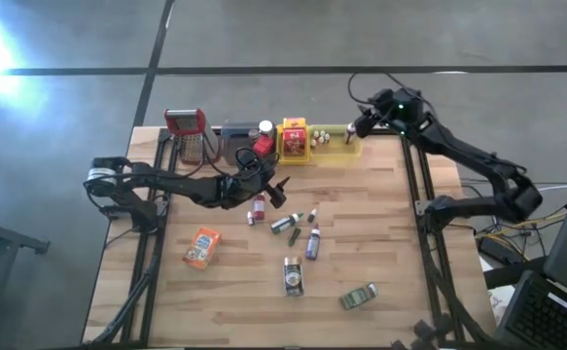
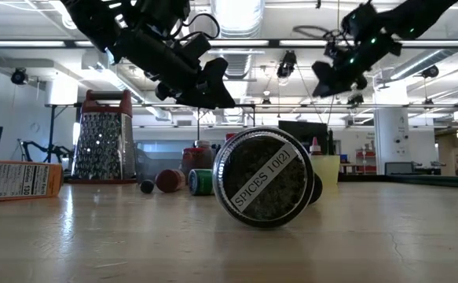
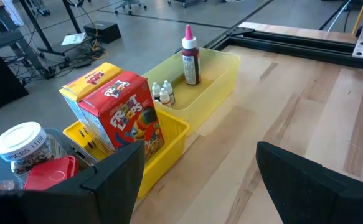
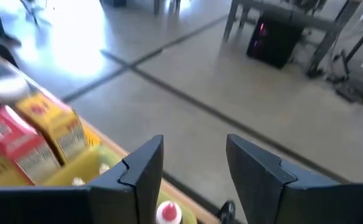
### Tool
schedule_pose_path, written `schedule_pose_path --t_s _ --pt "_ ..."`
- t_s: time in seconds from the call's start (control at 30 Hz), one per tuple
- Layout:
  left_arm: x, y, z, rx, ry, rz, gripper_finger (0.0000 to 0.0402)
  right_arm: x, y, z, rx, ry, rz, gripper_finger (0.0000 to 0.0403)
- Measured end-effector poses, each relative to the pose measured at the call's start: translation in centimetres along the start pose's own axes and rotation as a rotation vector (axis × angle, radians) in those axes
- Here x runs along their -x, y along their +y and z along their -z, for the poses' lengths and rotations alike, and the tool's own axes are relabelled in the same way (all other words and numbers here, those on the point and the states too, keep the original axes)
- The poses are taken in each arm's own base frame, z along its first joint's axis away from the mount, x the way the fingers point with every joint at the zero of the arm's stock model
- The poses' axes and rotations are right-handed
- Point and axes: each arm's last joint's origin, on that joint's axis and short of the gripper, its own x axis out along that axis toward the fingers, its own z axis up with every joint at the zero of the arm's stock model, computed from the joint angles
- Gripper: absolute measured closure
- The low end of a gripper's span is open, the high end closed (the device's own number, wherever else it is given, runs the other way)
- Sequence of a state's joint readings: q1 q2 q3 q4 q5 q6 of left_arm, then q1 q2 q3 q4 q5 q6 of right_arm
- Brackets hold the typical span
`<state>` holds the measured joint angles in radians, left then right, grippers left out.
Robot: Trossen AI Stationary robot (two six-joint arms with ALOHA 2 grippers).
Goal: Pick & Place Kitchen Items
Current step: Put the orange cereal box into the yellow bin
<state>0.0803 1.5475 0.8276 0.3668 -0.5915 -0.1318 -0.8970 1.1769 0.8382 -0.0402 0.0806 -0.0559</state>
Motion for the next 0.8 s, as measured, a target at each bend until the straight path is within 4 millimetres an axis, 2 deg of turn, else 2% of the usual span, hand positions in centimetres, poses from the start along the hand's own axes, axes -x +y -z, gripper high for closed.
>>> schedule_pose_path --t_s 0.13,0.47,0.67,0.8 --pt "0.0 0.0 0.0 0.000 0.000 0.000 0.0092 2.2 -0.1 -1.2 -0.006 -0.081 -0.036 0.0242" --pt "0.0 0.0 0.0 0.002 0.000 0.000 0.0092 7.3 0.3 -3.2 -0.034 -0.273 -0.337 0.0270" --pt "0.0 0.0 0.0 0.003 0.000 0.000 0.0092 9.5 0.8 -3.9 -0.042 -0.354 -0.574 0.0290" --pt "0.0 0.0 -0.1 0.008 -0.007 0.001 0.0092 10.3 1.6 -4.1 -0.028 -0.383 -0.647 0.0307"
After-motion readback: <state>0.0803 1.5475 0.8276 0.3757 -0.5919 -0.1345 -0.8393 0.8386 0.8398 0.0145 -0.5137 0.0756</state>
